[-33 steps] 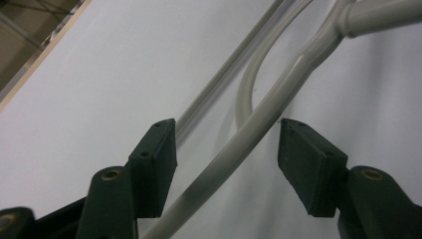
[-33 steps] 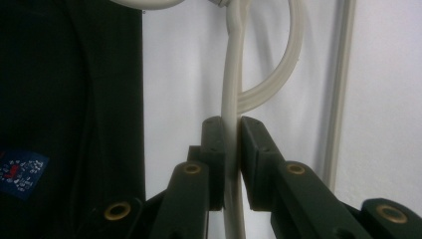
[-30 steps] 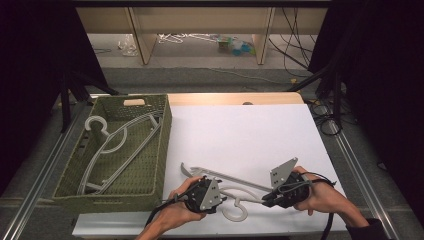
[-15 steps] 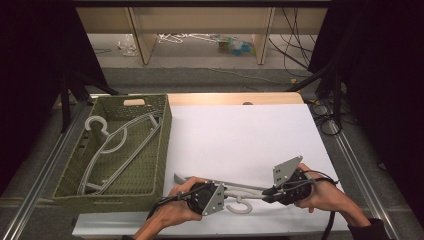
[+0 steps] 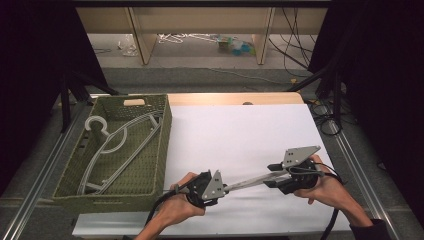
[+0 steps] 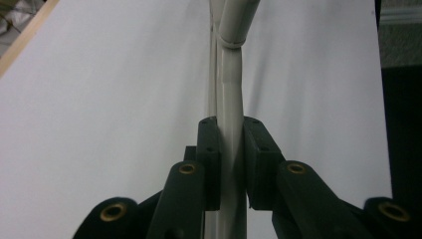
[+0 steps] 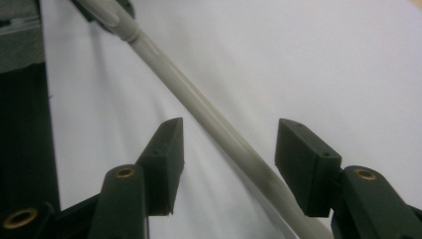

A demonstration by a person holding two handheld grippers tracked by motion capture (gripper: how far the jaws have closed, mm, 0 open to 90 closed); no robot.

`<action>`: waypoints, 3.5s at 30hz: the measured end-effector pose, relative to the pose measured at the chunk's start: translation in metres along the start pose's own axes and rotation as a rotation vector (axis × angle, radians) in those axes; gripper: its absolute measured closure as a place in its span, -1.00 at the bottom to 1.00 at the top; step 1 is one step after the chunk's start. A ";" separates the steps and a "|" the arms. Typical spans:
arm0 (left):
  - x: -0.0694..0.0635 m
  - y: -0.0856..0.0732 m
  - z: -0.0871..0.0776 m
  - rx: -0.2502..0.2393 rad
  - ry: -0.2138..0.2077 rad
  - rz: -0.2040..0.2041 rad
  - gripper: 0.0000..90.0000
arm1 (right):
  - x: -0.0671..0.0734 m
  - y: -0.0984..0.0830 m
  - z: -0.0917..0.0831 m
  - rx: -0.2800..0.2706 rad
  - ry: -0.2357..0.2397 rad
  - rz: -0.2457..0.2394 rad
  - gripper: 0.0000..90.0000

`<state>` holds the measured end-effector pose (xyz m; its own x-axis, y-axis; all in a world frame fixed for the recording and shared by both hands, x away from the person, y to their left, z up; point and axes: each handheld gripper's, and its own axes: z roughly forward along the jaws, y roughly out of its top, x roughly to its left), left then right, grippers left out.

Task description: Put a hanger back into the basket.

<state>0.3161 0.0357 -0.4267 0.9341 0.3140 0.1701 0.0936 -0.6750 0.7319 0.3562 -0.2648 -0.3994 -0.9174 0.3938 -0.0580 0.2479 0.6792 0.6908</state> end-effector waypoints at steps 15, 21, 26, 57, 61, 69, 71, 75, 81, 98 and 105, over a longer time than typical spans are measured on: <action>0.026 -0.005 -0.043 -0.216 -0.094 -0.455 0.76 | 0.013 0.000 -0.014 -0.157 -0.086 0.080 -0.22; 0.033 -0.003 -0.074 -0.289 -0.083 -0.499 0.76 | 0.016 -0.006 -0.013 -0.152 -0.081 0.100 -0.27; 0.040 0.001 -0.103 -0.371 -0.073 -0.525 0.76 | 0.019 -0.013 -0.011 -0.137 -0.076 0.107 -0.27; 0.123 -0.042 -0.223 -0.443 0.179 -0.660 0.76 | 0.024 -0.021 -0.004 -0.138 -0.055 0.120 -0.45; 0.133 -0.054 -0.228 -0.433 0.208 -0.687 0.76 | 0.024 -0.021 -0.003 -0.140 -0.042 0.126 -0.44; 0.150 -0.086 -0.235 -0.389 0.267 -0.745 0.76 | 0.024 -0.022 -0.002 -0.133 -0.038 0.133 -0.44; 0.154 -0.093 -0.236 -0.381 0.280 -0.755 0.76 | 0.024 -0.022 -0.001 -0.131 -0.041 0.128 -0.44; 0.161 -0.100 -0.237 -0.371 0.291 -0.751 0.76 | 0.024 -0.023 -0.001 -0.129 -0.035 0.130 -0.44; 0.167 -0.110 -0.240 -0.344 0.302 -0.745 0.76 | 0.023 -0.023 0.000 -0.121 -0.031 0.133 -0.44; 0.172 -0.159 -0.243 -0.290 0.327 -0.802 0.76 | 0.023 -0.023 0.000 -0.121 -0.030 0.134 -0.44; 0.174 -0.174 -0.236 -0.273 0.317 -0.836 0.76 | 0.022 -0.023 0.001 -0.118 -0.025 0.129 -0.44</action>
<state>0.3805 0.3652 -0.3682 0.4583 0.8215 -0.3391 0.5710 0.0201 0.8207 0.3300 -0.2713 -0.4176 -0.8717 0.4896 0.0196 0.3235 0.5451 0.7734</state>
